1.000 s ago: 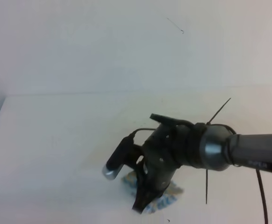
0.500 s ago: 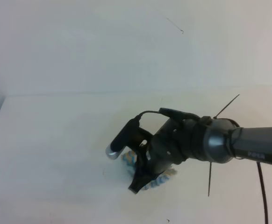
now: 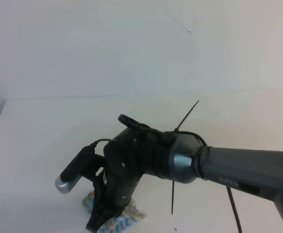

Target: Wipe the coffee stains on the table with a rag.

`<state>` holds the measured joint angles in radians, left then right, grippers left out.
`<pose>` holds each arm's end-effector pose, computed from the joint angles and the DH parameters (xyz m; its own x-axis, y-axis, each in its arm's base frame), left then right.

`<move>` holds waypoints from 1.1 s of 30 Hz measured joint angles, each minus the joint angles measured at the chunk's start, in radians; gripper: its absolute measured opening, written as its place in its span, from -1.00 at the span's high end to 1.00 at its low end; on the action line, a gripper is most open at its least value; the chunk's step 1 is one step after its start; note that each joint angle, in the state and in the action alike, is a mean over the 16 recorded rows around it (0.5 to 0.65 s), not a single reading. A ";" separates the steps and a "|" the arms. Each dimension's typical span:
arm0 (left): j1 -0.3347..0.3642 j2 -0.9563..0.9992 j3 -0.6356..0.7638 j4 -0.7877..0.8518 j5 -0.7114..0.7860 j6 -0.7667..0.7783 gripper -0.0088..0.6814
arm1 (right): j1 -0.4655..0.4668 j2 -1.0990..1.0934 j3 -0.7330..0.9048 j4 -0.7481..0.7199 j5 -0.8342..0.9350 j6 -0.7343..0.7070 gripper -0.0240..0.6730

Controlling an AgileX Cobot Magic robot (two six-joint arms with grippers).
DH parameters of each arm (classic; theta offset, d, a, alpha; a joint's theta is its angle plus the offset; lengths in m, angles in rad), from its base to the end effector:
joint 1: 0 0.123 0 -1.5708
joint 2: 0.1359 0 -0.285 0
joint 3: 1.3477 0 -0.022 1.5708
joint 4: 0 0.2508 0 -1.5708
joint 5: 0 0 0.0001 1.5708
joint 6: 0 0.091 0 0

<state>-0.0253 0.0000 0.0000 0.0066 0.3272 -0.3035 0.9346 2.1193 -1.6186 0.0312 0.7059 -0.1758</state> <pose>0.0539 -0.0012 0.1836 -0.2340 -0.2871 -0.9289 -0.0474 0.9576 -0.2840 0.2708 0.3697 0.1813 -0.4058 -0.8043 -0.4342 -0.8811 0.4705 -0.0481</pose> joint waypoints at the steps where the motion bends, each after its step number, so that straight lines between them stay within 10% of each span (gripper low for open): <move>1: 0.000 0.000 0.000 0.000 0.000 0.000 0.98 | -0.001 -0.015 0.000 -0.021 0.004 0.019 0.93; 17: 0.000 0.000 0.000 0.000 0.000 0.000 0.98 | -0.279 -0.442 0.317 -0.439 -0.020 0.358 0.93; 33: 0.000 0.000 0.000 0.000 0.000 0.000 0.98 | -0.525 -0.361 0.605 0.058 -0.290 0.149 0.89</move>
<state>-0.0253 0.0000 0.0000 0.0066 0.3272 -0.3038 0.4094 1.7578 -1.0137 0.0891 0.4159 -0.0265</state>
